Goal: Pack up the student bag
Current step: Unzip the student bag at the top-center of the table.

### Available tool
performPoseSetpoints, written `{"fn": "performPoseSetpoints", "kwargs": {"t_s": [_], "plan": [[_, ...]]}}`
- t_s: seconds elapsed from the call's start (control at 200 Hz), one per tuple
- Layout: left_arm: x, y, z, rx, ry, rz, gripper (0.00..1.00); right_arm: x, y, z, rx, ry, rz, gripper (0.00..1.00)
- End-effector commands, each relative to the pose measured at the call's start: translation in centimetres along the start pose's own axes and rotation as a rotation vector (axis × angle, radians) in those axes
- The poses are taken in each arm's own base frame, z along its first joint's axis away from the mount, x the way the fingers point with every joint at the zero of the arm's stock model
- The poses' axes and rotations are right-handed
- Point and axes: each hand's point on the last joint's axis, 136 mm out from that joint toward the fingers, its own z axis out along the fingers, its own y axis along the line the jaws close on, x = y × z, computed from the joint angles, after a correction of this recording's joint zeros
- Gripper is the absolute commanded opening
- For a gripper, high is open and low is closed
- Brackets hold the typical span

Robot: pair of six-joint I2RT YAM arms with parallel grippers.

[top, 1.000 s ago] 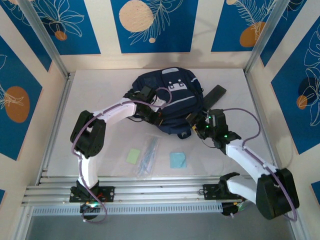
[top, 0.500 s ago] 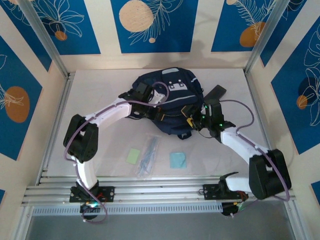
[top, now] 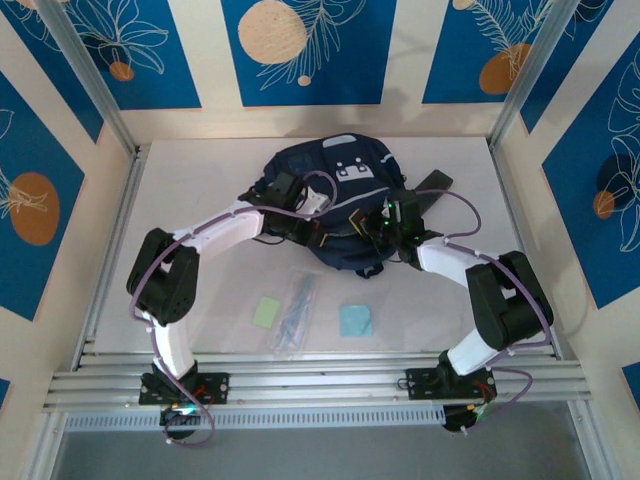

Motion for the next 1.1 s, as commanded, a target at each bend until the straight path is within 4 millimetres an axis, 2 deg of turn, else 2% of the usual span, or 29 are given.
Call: {"fn": "performPoseSetpoints", "kwargs": {"t_s": [0.0,0.13,0.235,0.37,0.43,0.545,0.605,0.68,0.785,0.84,0.88,0.995,1.095], "plan": [[0.1,3.0,-1.5,-0.132,-0.040,-0.013,0.00,-1.4,3.0,-1.0,-0.094,-0.059,-0.061,0.00],[0.0,7.3,-3.2,-0.229,-0.134,-0.149,0.00,-1.6,4.1,-2.8,-0.100,-0.071,-0.094,0.00],[-1.4,9.6,-5.5,-0.273,-0.262,-0.221,0.00,-1.4,4.4,-3.4,-0.105,-0.057,-0.095,0.00],[-3.8,11.8,-7.1,-0.319,-0.392,-0.241,0.00,-0.7,4.6,-3.0,-0.125,-0.018,-0.086,0.00],[-4.4,13.7,-7.4,-0.374,-0.413,-0.270,0.00,-0.4,4.9,-2.7,-0.138,-0.001,-0.089,0.00],[-4.1,17.6,-7.7,-0.475,-0.418,-0.364,0.00,0.1,5.7,-2.1,-0.156,0.033,-0.108,0.00],[-3.8,18.5,-7.8,-0.502,-0.409,-0.389,0.00,0.3,6.1,-1.6,-0.163,0.058,-0.114,0.00],[-3.8,18.1,-7.7,-0.480,-0.406,-0.388,0.00,0.7,6.0,-0.9,-0.160,0.089,-0.115,0.00],[-3.1,17.4,-7.5,-0.447,-0.385,-0.390,0.20,1.4,6.4,0.1,-0.166,0.156,-0.125,0.00],[-2.4,16.9,-7.6,-0.435,-0.364,-0.396,0.41,1.8,6.5,0.4,-0.174,0.188,-0.131,0.00],[-1.8,16.4,-7.7,-0.420,-0.350,-0.397,0.52,2.0,6.4,0.5,-0.163,0.204,-0.138,0.10],[0.0,14.8,-8.4,-0.383,-0.327,-0.407,0.70,2.2,4.8,-0.5,-0.038,0.242,-0.203,0.53],[1.1,13.1,-9.1,-0.345,-0.333,-0.411,0.83,1.0,2.6,-2.4,0.132,0.234,-0.271,0.69]]}}
